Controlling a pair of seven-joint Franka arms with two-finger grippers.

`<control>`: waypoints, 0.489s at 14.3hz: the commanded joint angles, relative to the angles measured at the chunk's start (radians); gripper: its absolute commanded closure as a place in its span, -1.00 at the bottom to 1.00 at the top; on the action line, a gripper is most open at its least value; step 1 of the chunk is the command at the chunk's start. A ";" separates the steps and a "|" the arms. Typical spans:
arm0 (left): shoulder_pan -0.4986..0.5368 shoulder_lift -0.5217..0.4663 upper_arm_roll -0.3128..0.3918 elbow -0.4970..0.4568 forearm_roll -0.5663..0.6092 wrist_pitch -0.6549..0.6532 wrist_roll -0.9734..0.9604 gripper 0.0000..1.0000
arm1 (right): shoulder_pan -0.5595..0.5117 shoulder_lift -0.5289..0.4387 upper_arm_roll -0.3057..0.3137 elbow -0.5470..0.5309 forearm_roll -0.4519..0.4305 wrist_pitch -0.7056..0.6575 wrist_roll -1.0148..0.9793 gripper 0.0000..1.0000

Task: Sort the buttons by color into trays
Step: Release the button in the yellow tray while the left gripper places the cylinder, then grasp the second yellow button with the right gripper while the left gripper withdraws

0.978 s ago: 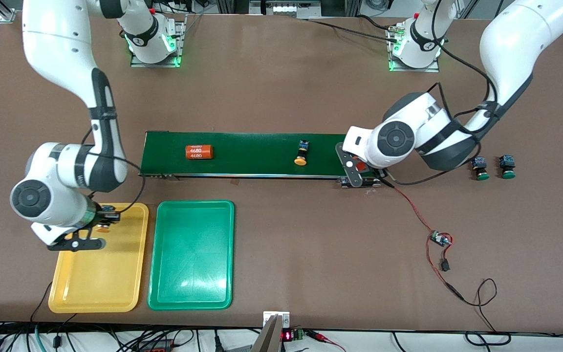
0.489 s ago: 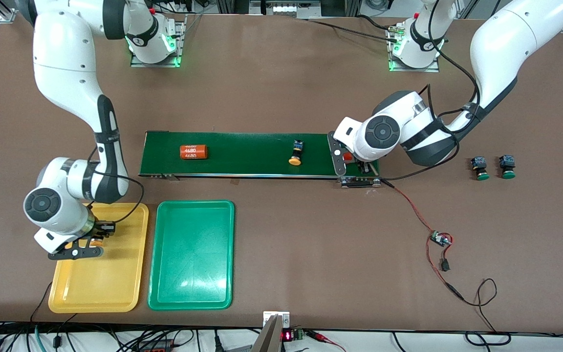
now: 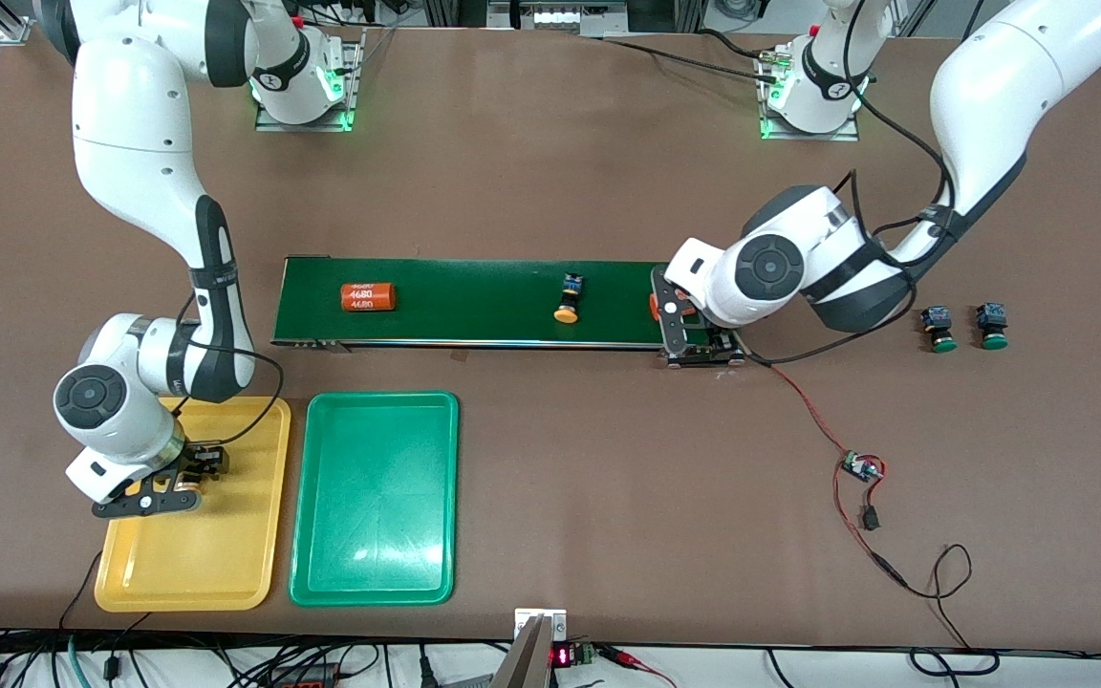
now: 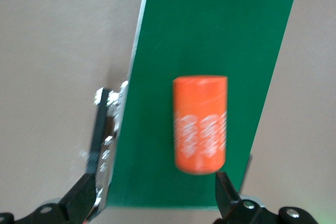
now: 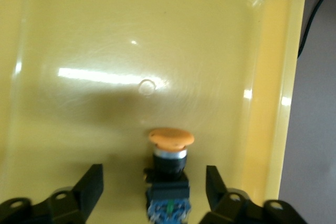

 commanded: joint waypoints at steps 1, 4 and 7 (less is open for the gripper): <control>0.027 -0.022 -0.033 0.097 -0.013 -0.119 -0.068 -1.00 | 0.014 -0.121 0.017 -0.014 0.090 -0.168 0.007 -1.00; 0.027 -0.022 -0.056 0.186 -0.012 -0.231 -0.194 -1.00 | 0.116 -0.194 0.016 -0.023 0.097 -0.301 0.022 -1.00; 0.029 -0.024 -0.056 0.275 0.004 -0.363 -0.362 -1.00 | 0.225 -0.244 0.013 -0.041 0.100 -0.395 0.193 -1.00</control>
